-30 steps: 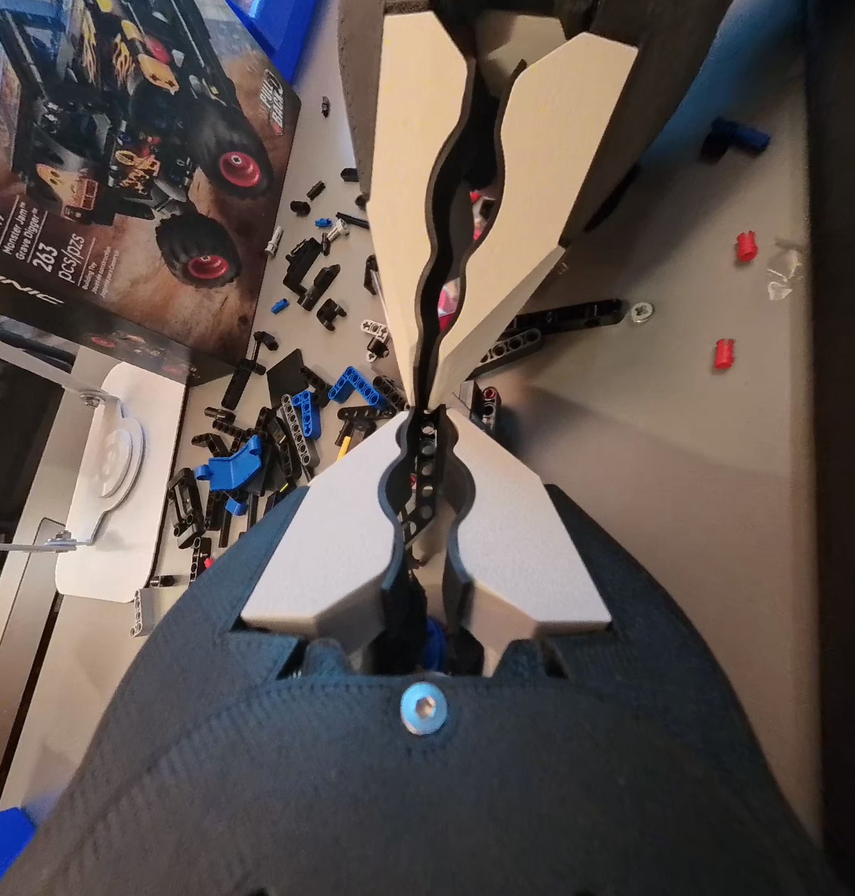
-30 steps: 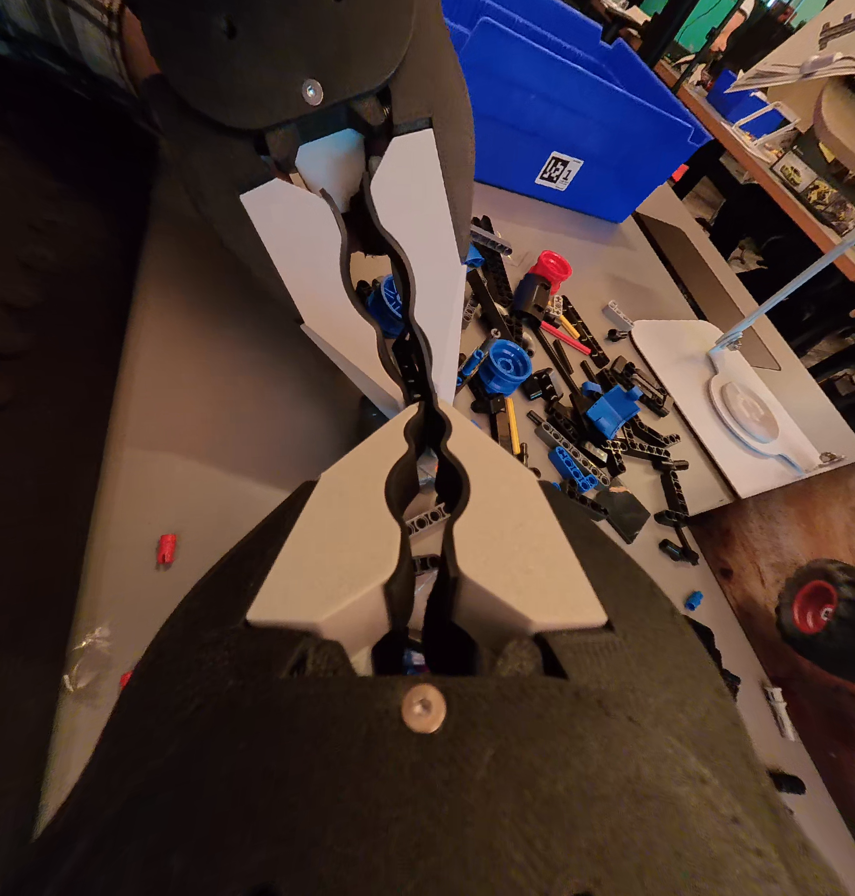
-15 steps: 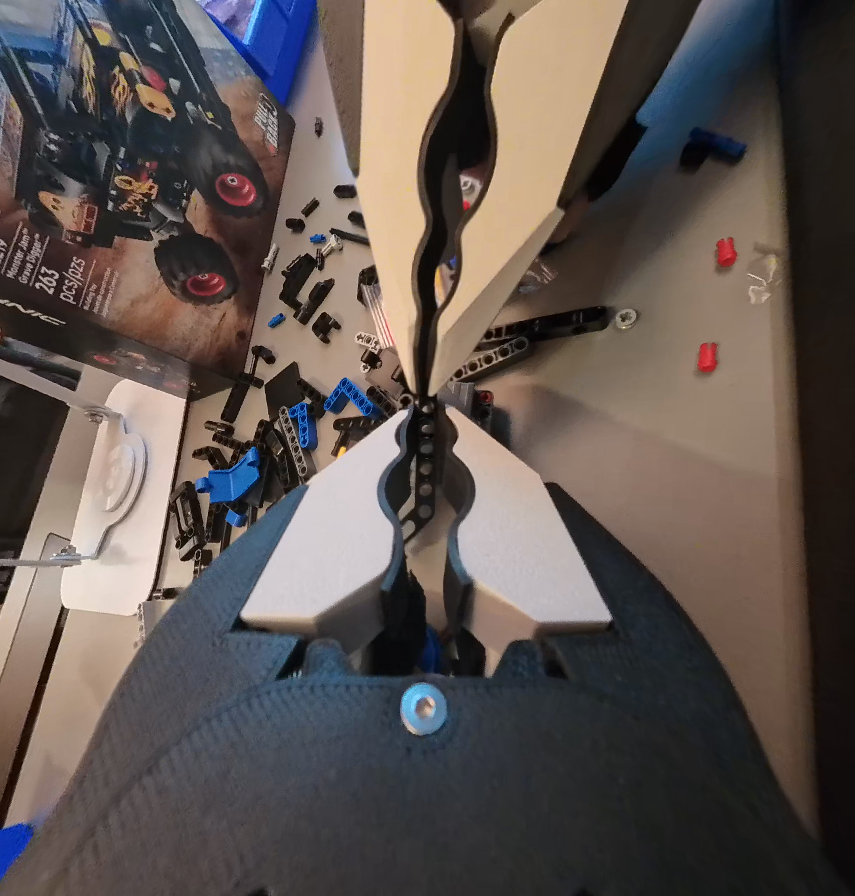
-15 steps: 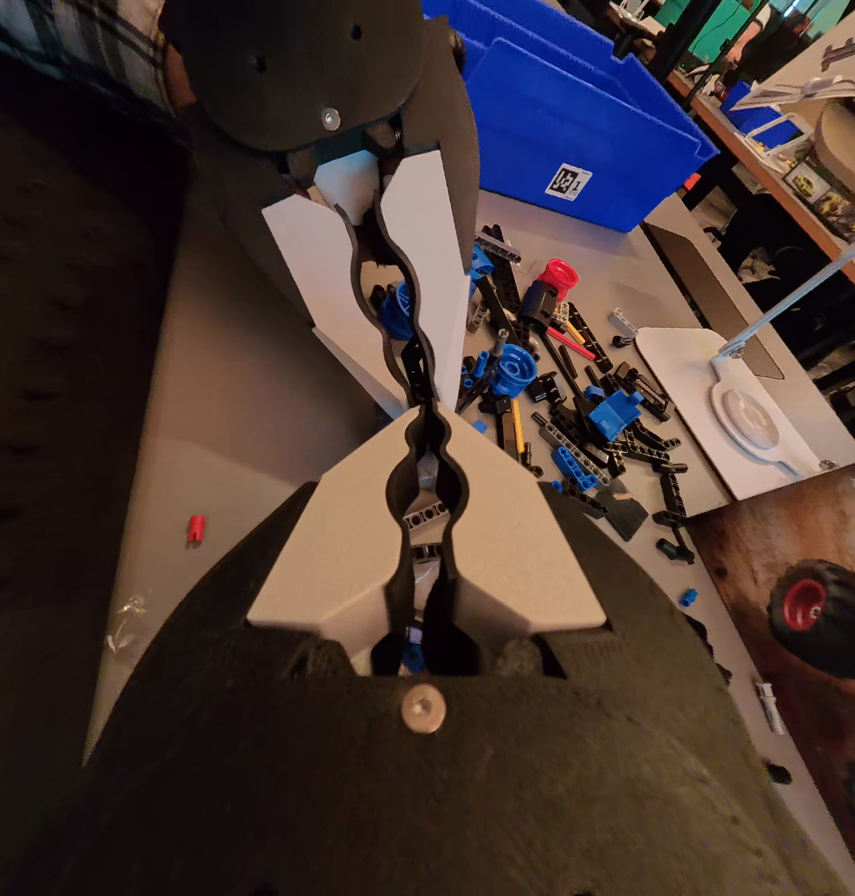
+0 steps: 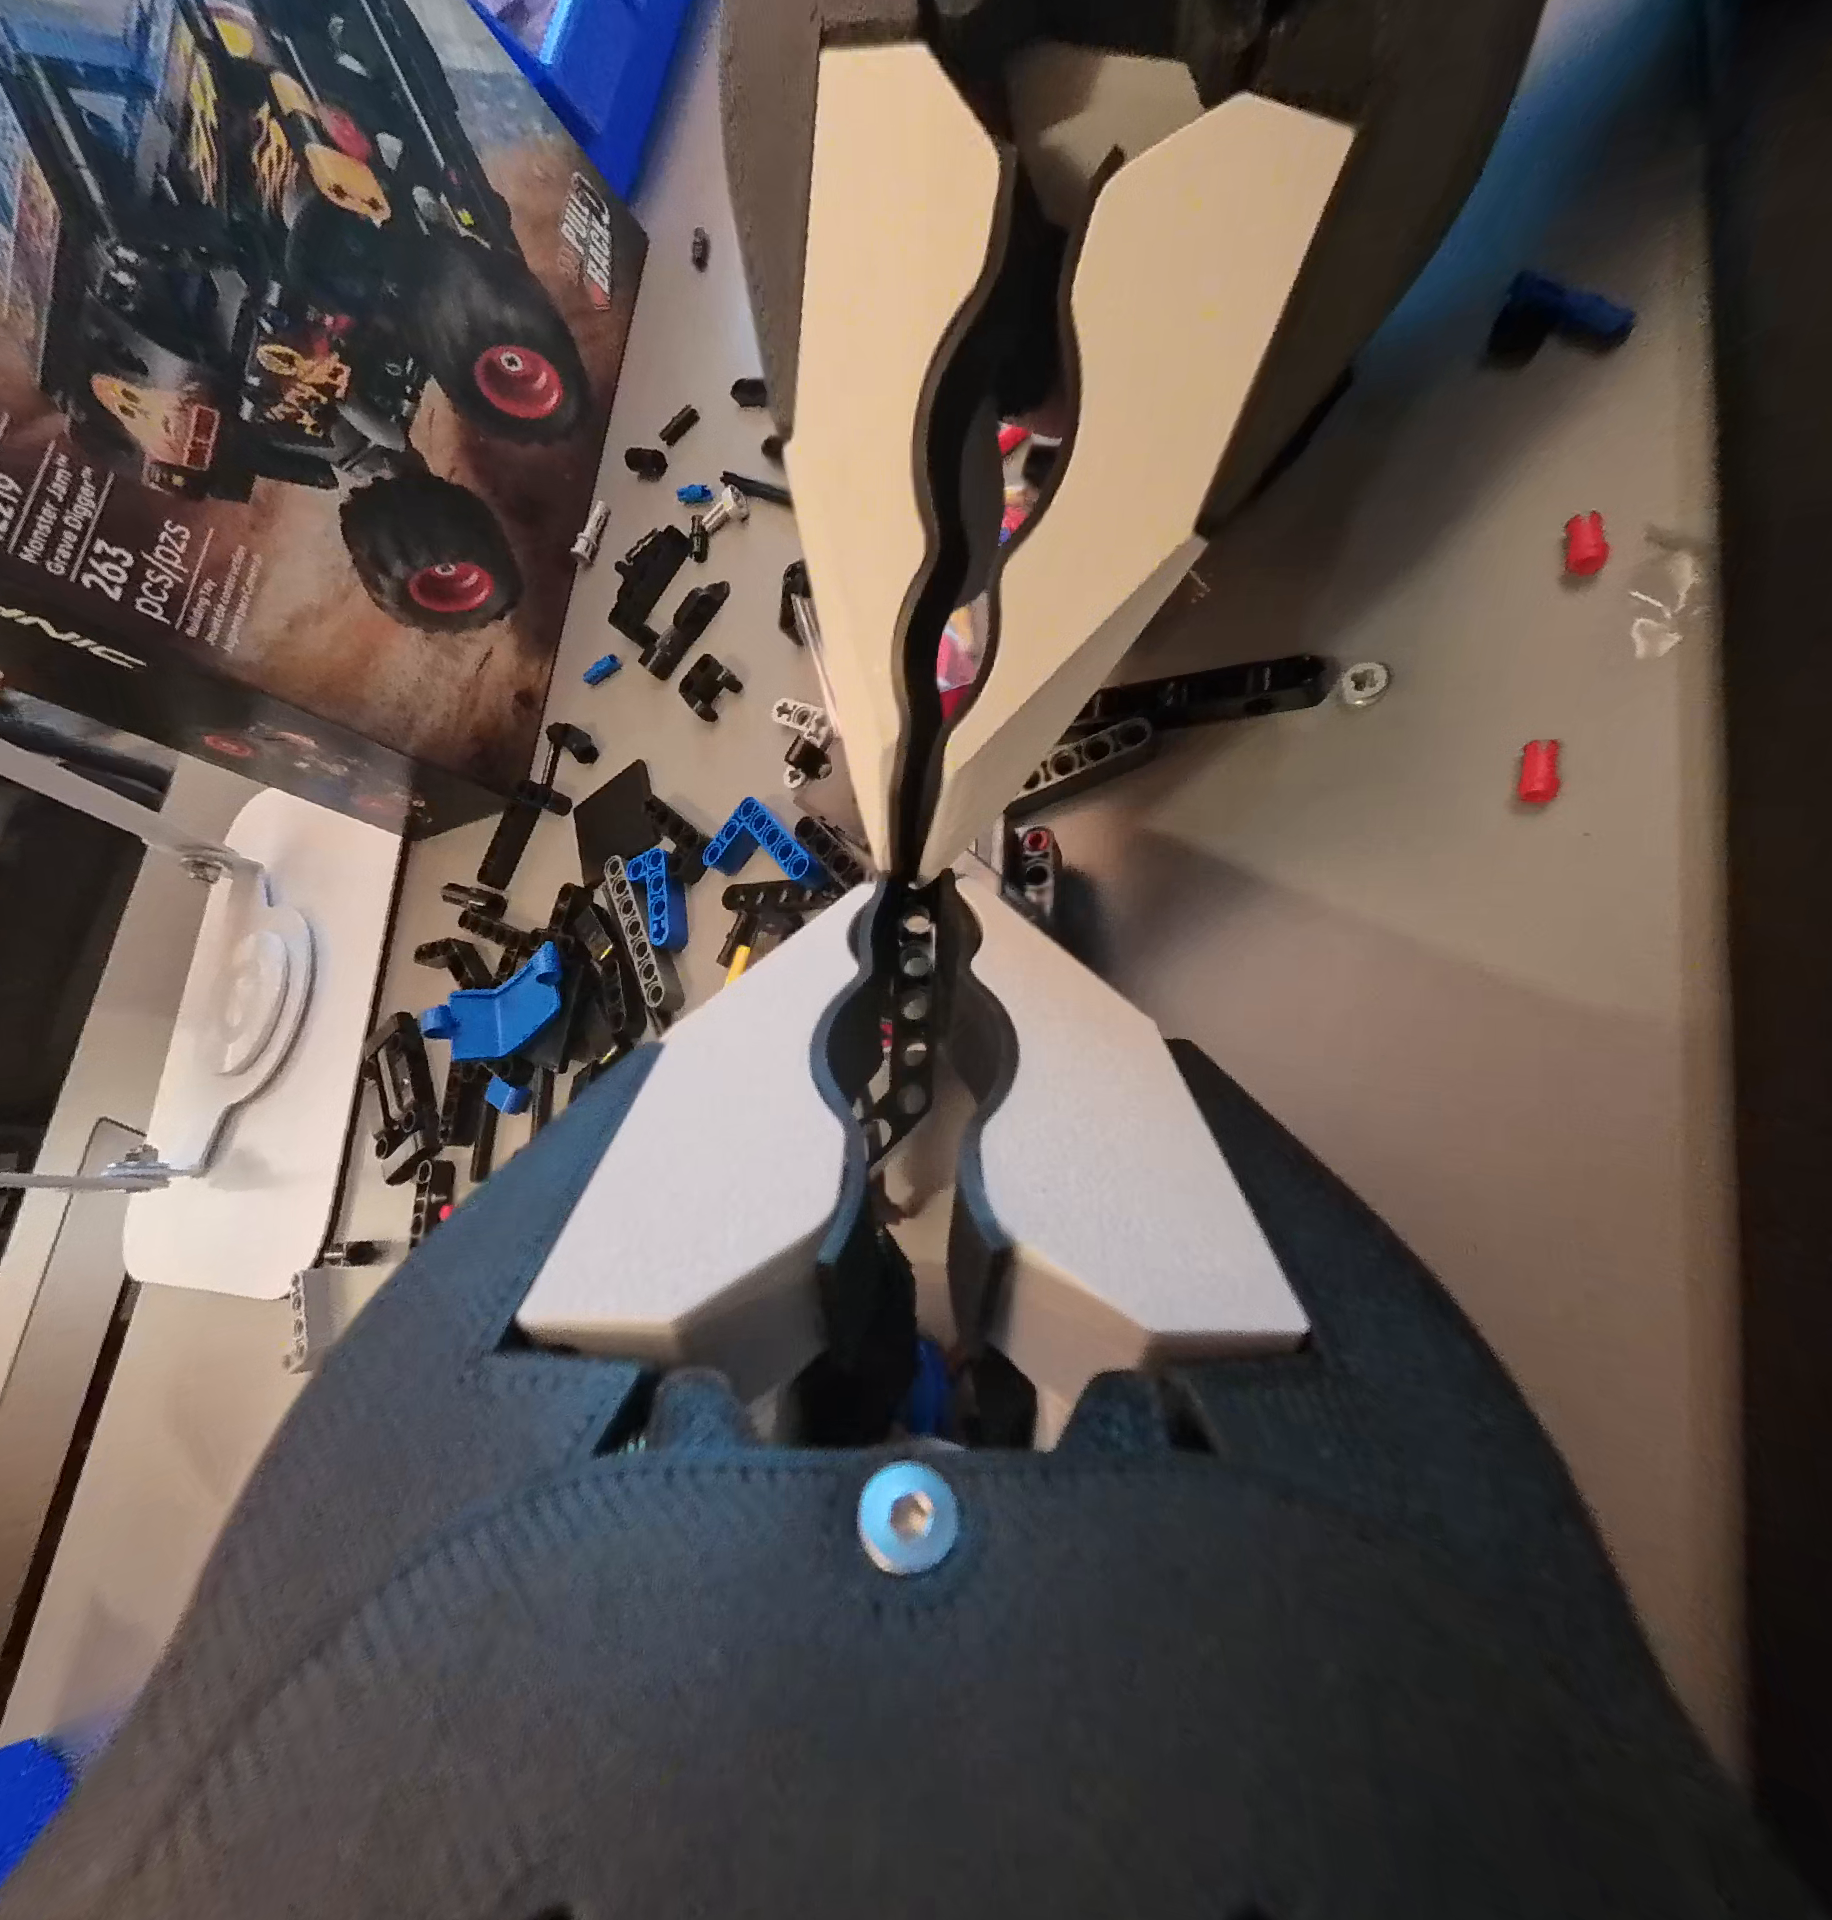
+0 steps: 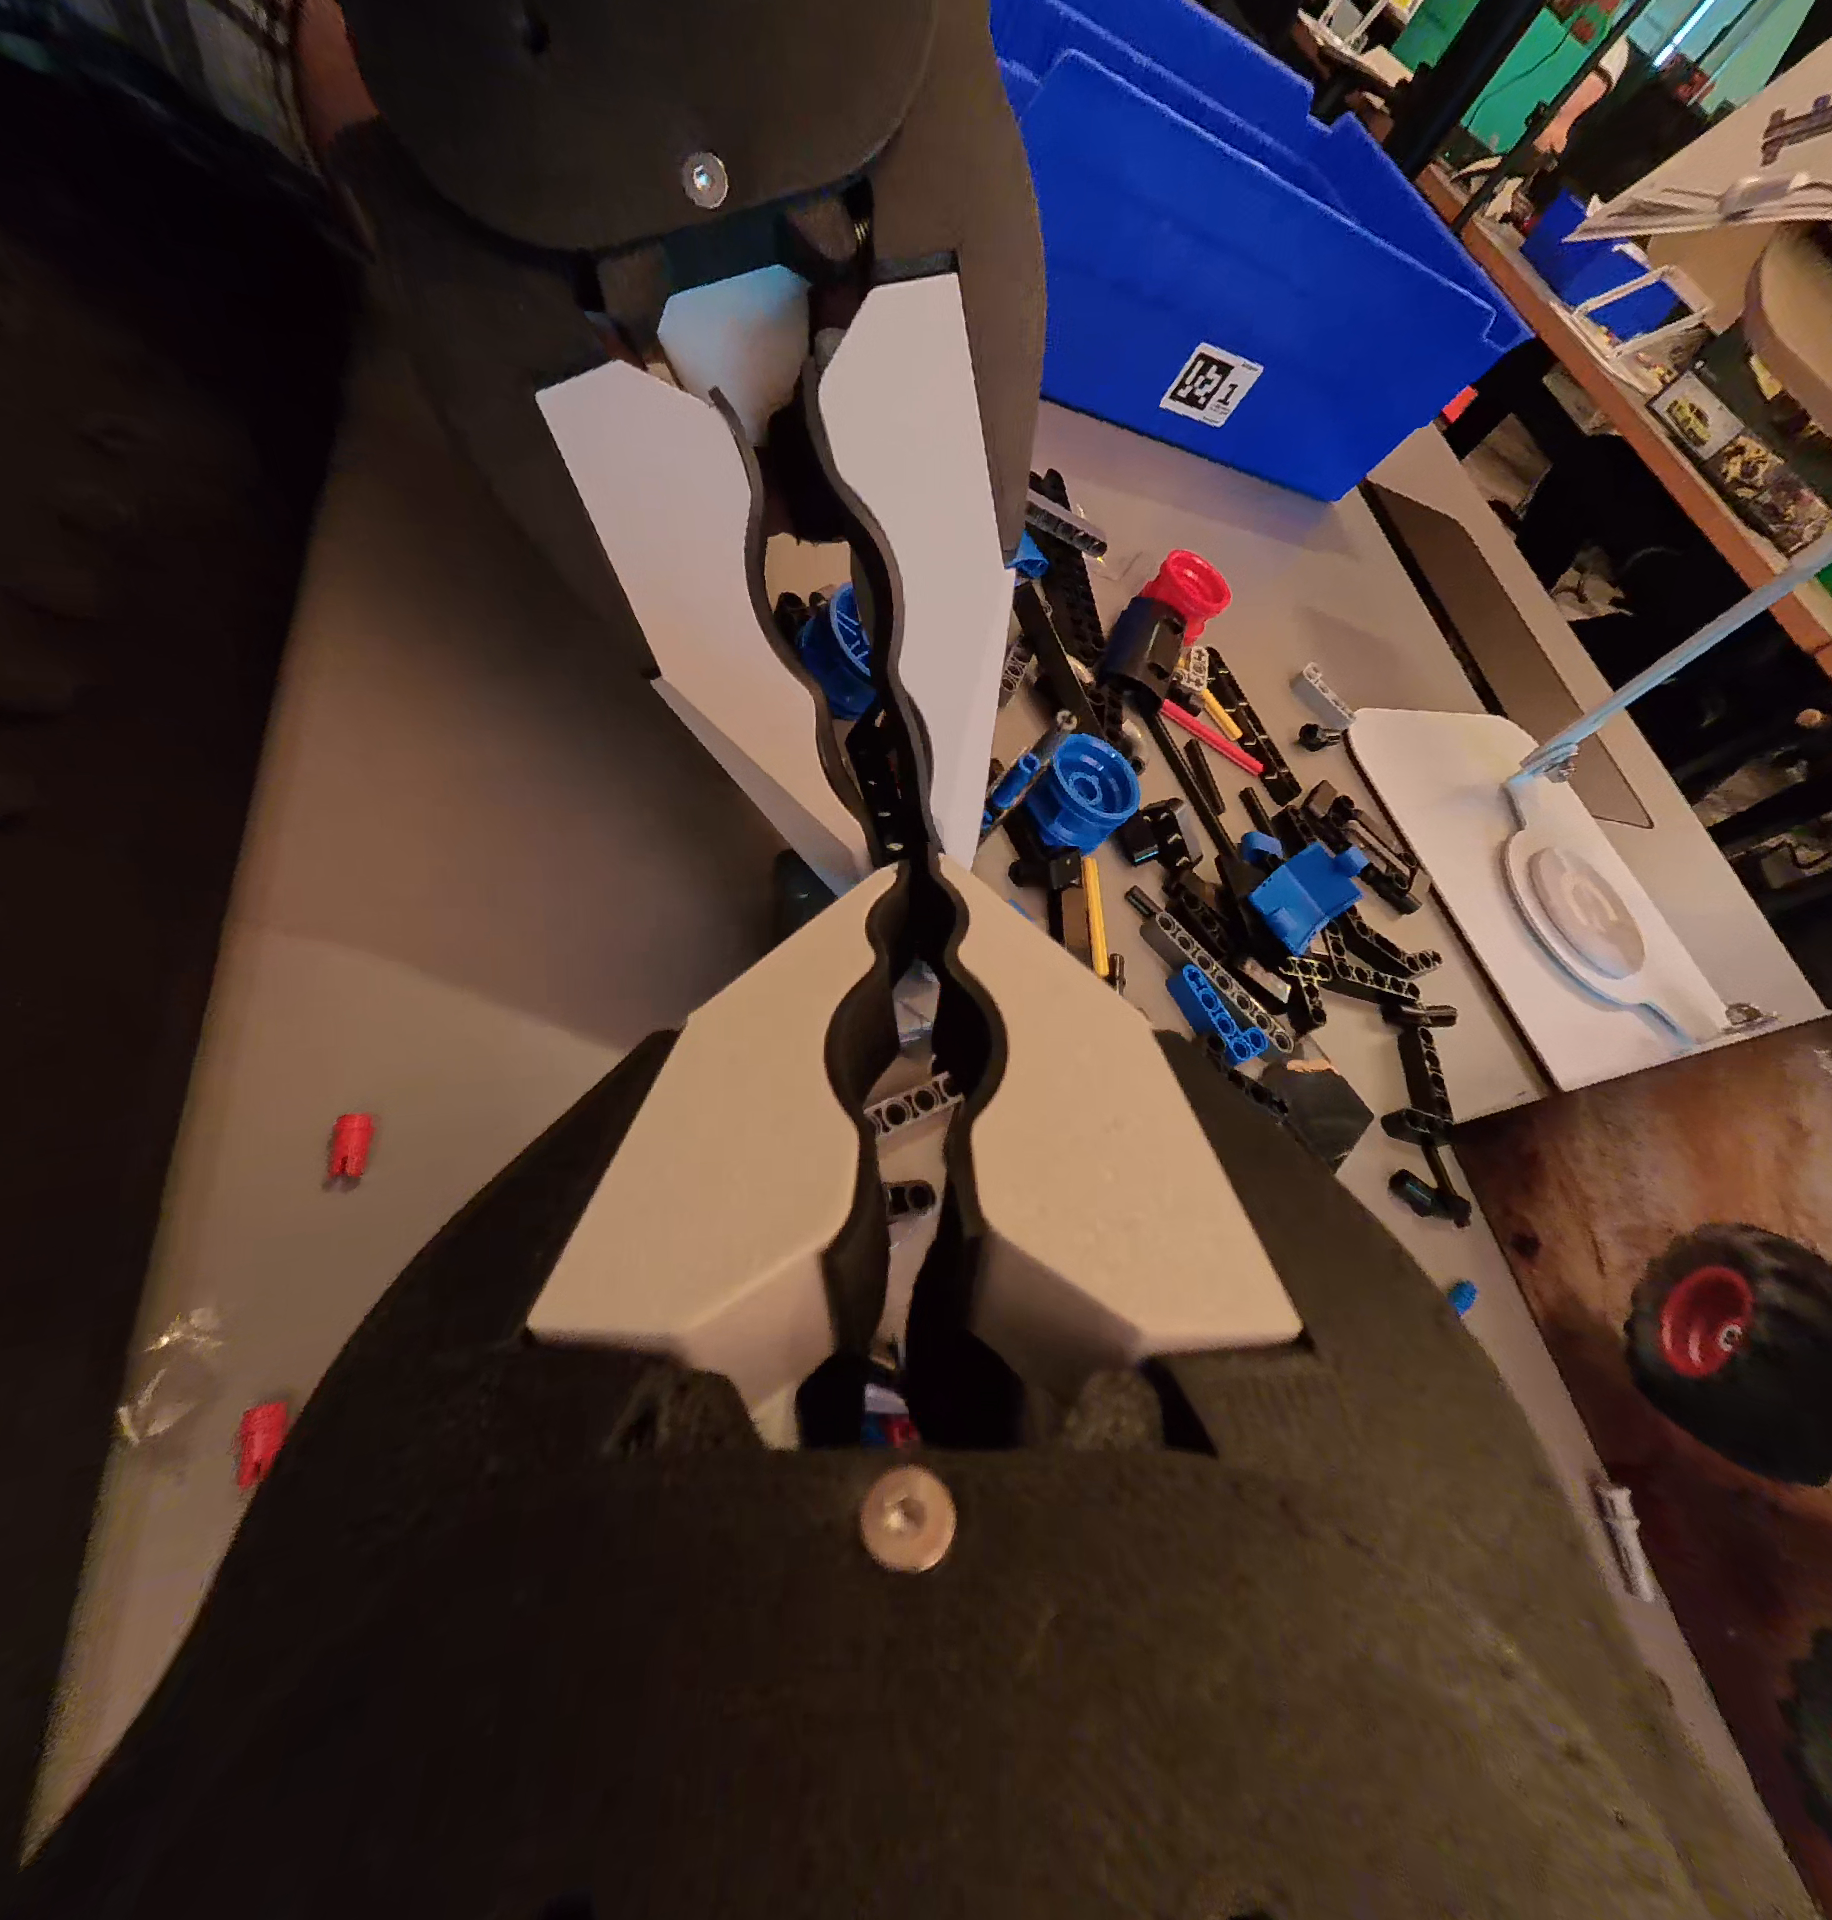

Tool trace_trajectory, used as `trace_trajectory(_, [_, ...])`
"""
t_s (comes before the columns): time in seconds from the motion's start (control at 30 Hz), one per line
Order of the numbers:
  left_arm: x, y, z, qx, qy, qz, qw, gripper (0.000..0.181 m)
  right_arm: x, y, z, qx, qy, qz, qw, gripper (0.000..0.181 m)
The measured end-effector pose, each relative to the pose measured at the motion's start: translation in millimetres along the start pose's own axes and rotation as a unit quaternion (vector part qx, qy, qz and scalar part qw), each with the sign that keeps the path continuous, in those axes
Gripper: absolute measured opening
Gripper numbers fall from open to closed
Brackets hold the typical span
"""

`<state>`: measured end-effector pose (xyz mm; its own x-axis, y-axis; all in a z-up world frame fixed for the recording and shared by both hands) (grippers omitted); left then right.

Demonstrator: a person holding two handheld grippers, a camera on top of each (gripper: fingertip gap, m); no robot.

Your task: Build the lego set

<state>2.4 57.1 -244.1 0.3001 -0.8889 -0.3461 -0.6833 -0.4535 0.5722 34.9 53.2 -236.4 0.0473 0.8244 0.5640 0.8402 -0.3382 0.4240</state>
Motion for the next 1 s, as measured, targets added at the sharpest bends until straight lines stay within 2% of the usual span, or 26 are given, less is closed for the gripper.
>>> trace_trajectory(0.2, [-2,0,0,0.000,0.012,0.005,1.000,0.001,2,-2,1,0.006,-0.006,-0.002,1.000,0.000])
trace_trajectory(0.37, [-12,11,-11,0.049,0.047,0.001,0.998,0.004,18,16,-18,0.049,-0.063,-0.001,0.997,0.000])
trace_trajectory(0.43, [-21,17,-13,0.074,0.094,0.014,0.993,0.004,29,26,-16,0.066,-0.104,0.009,0.992,0.000])
trace_trajectory(0.53, [-35,31,-25,0.127,0.178,0.050,0.975,0.004,45,36,-16,0.073,-0.134,0.033,0.988,0.001])
trace_trajectory(0.6, [-41,39,-33,0.171,0.237,0.092,0.952,0.004,48,32,-13,0.054,-0.152,0.020,0.987,0.008])
trace_trajectory(0.73, [-51,46,-33,0.201,0.307,0.144,0.919,0.004,53,31,-26,0.061,-0.145,0.016,0.987,0.005])
trace_trajectory(0.87, [-46,44,-32,0.191,0.302,0.160,0.920,0.004,59,34,-40,0.072,-0.135,0.007,0.988,0.007])
trace_trajectory(0.97, [-43,44,-37,0.198,0.298,0.163,0.919,0.003,54,24,-38,0.034,-0.125,-0.019,0.991,0.004])
trace_trajectory(1.0, [-42,43,-35,0.190,0.291,0.155,0.925,0.004,51,21,-35,0.019,-0.127,-0.034,0.991,0.009])
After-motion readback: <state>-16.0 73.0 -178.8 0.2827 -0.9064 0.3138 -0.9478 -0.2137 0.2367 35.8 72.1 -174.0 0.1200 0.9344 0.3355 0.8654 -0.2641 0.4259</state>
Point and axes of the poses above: each gripper's, where its closed fingertips meet, y back along the fingers, z out of its underside, x = y × z across the jaws, the point moved 3 cm from there along y, back along the fingers, and after that the axes turned 12 degrees about y, right-handed, at the moved point
